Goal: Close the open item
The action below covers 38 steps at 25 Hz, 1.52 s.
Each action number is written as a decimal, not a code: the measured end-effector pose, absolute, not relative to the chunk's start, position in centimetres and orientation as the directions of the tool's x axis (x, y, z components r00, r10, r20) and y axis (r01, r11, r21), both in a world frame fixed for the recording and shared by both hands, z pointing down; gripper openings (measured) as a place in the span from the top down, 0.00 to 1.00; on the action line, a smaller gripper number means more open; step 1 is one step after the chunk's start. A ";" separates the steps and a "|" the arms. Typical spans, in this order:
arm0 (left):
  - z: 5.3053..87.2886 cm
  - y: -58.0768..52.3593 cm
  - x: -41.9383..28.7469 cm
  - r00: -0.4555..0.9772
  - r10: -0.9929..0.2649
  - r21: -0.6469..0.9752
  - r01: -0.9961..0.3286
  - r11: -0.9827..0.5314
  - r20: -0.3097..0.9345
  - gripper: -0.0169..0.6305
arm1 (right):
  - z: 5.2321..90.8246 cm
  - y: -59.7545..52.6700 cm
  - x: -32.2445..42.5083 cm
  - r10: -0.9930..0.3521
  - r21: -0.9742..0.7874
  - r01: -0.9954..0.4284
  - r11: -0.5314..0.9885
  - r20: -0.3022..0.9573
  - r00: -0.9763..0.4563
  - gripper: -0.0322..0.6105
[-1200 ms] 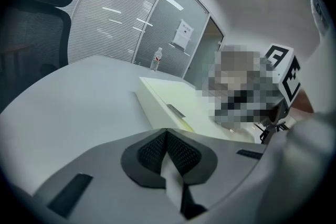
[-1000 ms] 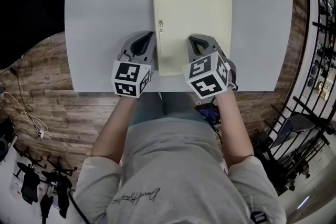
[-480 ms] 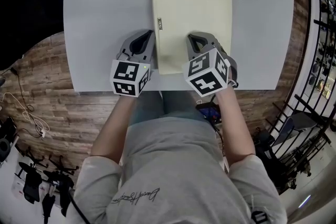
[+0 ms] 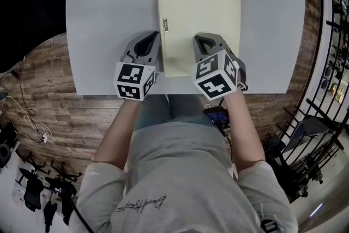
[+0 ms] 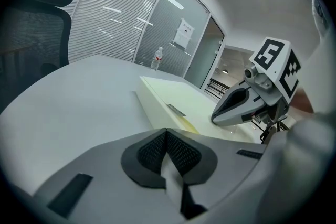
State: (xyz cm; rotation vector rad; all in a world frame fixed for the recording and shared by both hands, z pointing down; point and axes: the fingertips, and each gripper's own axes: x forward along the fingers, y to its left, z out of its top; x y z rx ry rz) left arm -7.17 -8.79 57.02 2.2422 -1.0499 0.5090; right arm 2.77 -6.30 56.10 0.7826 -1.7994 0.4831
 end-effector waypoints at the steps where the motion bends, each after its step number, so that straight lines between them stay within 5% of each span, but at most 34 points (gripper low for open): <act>1: 57.0 -8.8 -7.2 0.612 -0.554 0.358 -0.786 -0.504 0.564 0.96 | 56.1 -6.3 2.8 -0.280 0.042 -0.711 0.702 0.934 -0.221 0.93; 21: 56.7 -9.0 -7.2 0.612 -0.540 0.345 -0.783 -0.518 0.578 0.96 | 55.2 -6.7 2.8 -0.300 0.022 -0.726 0.688 0.919 -0.256 0.93; 38: 52.1 -8.8 -8.8 0.602 -0.581 0.267 -0.784 -0.560 0.548 0.96 | 50.0 -7.2 3.9 -0.478 -0.084 -0.806 0.586 0.767 -0.428 0.93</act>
